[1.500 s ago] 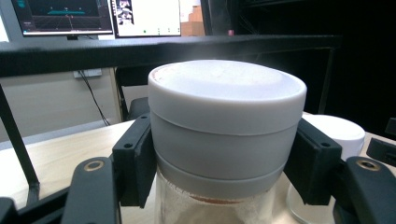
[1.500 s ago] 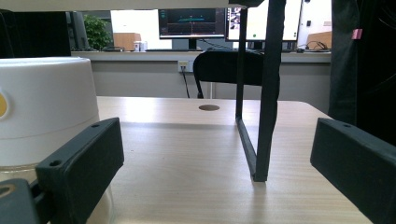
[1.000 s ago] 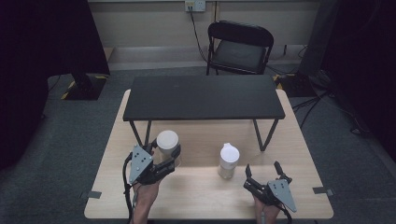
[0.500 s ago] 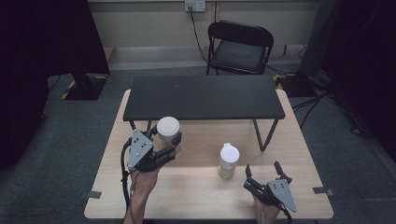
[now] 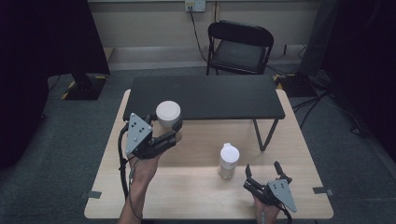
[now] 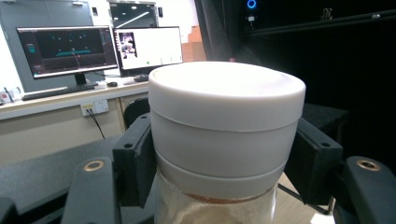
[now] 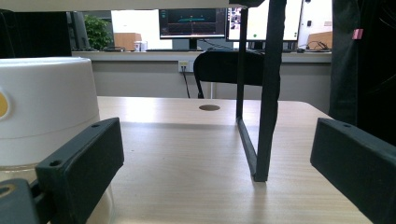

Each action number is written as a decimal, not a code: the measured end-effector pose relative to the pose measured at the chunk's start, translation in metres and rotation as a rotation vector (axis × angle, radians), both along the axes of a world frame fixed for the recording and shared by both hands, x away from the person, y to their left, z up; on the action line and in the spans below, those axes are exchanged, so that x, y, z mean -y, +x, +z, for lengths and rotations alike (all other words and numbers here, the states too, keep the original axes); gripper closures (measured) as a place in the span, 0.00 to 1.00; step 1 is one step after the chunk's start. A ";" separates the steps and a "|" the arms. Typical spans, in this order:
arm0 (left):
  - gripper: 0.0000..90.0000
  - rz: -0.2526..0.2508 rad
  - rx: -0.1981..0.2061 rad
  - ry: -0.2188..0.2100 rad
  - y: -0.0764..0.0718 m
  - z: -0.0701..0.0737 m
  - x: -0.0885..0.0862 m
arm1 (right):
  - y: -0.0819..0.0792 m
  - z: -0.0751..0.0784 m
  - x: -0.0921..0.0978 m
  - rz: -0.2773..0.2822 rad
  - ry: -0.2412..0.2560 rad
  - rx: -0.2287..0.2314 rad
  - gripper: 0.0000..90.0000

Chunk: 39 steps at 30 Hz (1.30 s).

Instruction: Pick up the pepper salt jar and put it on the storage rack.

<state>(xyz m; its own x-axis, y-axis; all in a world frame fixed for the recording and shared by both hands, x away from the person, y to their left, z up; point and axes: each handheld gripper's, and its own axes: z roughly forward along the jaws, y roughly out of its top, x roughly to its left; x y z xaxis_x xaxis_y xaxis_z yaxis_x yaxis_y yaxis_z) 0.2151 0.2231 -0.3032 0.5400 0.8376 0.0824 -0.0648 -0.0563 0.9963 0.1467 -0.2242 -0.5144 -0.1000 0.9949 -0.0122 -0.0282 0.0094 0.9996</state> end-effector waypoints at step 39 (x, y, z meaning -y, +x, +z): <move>0.39 0.137 -0.073 -0.046 0.080 0.029 0.027 | 0.000 0.000 0.000 0.001 0.001 0.000 0.02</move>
<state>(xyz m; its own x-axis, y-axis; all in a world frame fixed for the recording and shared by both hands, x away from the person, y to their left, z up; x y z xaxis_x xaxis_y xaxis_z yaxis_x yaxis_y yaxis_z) 0.2950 0.1958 -0.2744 0.4235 0.9059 0.0065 0.0133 -0.0135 0.9998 0.1467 -0.2243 -0.5144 -0.1009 0.9948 -0.0114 -0.0283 0.0086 0.9996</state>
